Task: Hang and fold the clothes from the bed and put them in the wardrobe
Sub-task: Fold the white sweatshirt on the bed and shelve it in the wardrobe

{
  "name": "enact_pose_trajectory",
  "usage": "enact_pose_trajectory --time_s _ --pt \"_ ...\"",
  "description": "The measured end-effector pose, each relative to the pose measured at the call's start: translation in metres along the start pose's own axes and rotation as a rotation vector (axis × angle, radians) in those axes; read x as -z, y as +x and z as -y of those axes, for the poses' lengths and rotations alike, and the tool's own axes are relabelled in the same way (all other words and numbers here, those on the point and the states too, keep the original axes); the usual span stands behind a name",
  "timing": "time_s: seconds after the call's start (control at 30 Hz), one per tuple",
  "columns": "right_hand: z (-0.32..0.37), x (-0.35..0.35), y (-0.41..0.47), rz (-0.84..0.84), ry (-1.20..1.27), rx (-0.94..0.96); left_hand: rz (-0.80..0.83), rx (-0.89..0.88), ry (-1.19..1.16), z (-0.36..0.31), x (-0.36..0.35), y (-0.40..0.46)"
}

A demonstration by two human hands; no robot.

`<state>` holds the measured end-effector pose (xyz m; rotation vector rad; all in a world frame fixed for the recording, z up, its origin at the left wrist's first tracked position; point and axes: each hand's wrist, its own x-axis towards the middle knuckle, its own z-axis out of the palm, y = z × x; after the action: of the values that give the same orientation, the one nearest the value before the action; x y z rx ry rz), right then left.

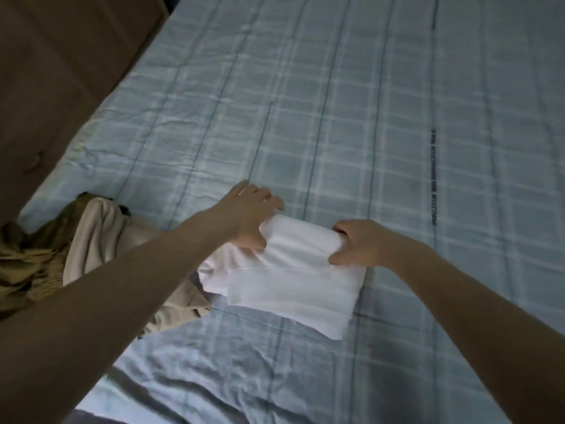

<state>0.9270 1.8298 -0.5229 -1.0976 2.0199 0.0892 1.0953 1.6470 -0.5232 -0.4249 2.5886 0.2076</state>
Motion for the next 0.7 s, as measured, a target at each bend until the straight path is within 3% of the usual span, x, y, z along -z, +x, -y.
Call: enact_pose_trajectory --time_s 0.13,0.27,0.37,0.47,0.57,0.7 --pt "0.014 0.009 0.013 0.115 -0.132 -0.001 0.379 0.018 -0.051 -0.007 0.022 0.025" --pt "0.013 0.007 0.008 0.086 -0.212 0.085 0.478 0.057 0.032 -0.014 0.03 0.023" --pt "0.003 0.004 -0.015 -0.002 -0.12 0.185 0.369 -0.015 0.153 -0.012 0.028 0.002" --pt "0.005 0.006 -0.05 -0.019 0.014 0.25 0.258 -0.043 0.084 -0.007 0.034 -0.033" --pt "0.018 0.019 -0.088 -0.143 -0.088 0.298 0.218 0.049 -0.013 -0.006 0.048 -0.08" --pt "0.042 0.071 -0.136 -0.294 -0.212 0.373 -0.015 0.118 -0.084 -0.007 0.086 -0.144"
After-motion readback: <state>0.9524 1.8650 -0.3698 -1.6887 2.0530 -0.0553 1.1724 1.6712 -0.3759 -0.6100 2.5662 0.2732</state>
